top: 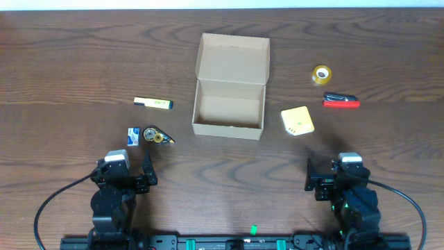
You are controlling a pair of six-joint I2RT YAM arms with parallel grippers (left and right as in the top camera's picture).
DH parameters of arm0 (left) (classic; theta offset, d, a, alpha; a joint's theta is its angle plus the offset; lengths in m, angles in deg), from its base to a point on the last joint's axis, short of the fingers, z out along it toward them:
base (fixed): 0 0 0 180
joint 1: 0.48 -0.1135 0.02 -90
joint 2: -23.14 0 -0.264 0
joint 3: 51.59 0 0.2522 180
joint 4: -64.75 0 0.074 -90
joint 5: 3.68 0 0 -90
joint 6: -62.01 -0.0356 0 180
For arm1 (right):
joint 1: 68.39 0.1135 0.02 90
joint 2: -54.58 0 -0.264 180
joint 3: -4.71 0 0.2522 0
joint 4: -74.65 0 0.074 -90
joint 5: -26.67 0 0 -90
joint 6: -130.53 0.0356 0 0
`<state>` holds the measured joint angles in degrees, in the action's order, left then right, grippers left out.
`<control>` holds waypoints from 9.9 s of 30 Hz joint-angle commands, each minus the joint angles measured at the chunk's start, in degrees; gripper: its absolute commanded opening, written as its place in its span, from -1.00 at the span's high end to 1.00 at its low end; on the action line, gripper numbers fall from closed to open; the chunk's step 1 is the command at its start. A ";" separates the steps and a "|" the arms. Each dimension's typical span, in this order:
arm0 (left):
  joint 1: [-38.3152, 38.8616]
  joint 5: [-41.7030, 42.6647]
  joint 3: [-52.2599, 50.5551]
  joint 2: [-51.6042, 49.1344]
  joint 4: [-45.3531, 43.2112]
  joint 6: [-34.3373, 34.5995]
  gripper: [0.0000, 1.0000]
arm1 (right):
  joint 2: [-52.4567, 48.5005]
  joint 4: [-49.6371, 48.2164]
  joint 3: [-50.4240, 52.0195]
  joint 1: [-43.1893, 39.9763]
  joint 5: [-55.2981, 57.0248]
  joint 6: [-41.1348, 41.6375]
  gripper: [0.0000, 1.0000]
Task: Pack container
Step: 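Move the right gripper toward the yellow sticky-note pad, then lower the right gripper and grasp the yellow sticky-note pad, then carry the sticky-note pad with the right gripper over the box, then lower the pad into the box and open the right gripper, then move the right gripper to the red stapler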
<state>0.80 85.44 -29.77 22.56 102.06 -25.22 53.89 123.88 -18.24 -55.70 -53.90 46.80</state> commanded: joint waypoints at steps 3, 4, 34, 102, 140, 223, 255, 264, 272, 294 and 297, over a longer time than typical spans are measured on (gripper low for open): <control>-0.28 -0.79 -1.09 0.33 0.33 -0.63 -0.91 | 0.37 0.07 0.17 -0.35 -0.28 -0.76 -0.99; -0.28 -0.79 -1.09 0.33 0.33 -0.66 -0.90 | 0.37 0.07 0.17 -0.35 -0.28 -0.76 -0.98; -0.28 -0.79 -1.09 0.33 0.33 -0.66 -0.91 | 0.37 -2.10 0.17 -0.35 -23.61 39.71 -0.98; -0.28 -0.79 -1.09 0.33 0.33 -0.66 -0.90 | -105.28 -14.71 -45.27 -4.90 -15.28 -13.57 -0.31; -0.28 -0.79 -1.09 0.33 0.33 -0.63 -0.90 | -105.00 7.52 -91.25 17.53 -11.69 9.05 0.41; -0.28 -0.79 -1.09 0.33 0.33 -0.63 -0.90 | -123.34 10.82 -91.25 27.89 -4.96 38.21 0.49; -0.28 -0.79 -1.09 0.33 0.33 -0.63 -0.90 | -124.15 11.87 -91.25 27.89 -5.55 38.21 -0.82; -0.28 -0.79 -1.09 0.33 0.33 -0.63 -0.91 | -123.47 11.61 -91.32 27.52 -7.91 38.29 -0.67; -0.28 -0.79 -1.09 0.33 0.33 -0.63 -0.90 | -112.21 14.82 -93.59 24.11 -6.80 36.48 -0.45; -0.28 -0.79 -1.09 0.33 0.33 -0.63 -0.91 | -90.92 46.99 -93.33 12.33 20.85 73.83 -0.98; -0.28 -0.79 -1.09 0.33 0.33 -0.63 -0.91 | -91.08 47.89 -91.95 10.27 20.65 74.05 -0.99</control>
<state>0.80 85.44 -29.77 22.56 102.06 -25.22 -37.40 171.41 -111.31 -43.64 -35.21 118.46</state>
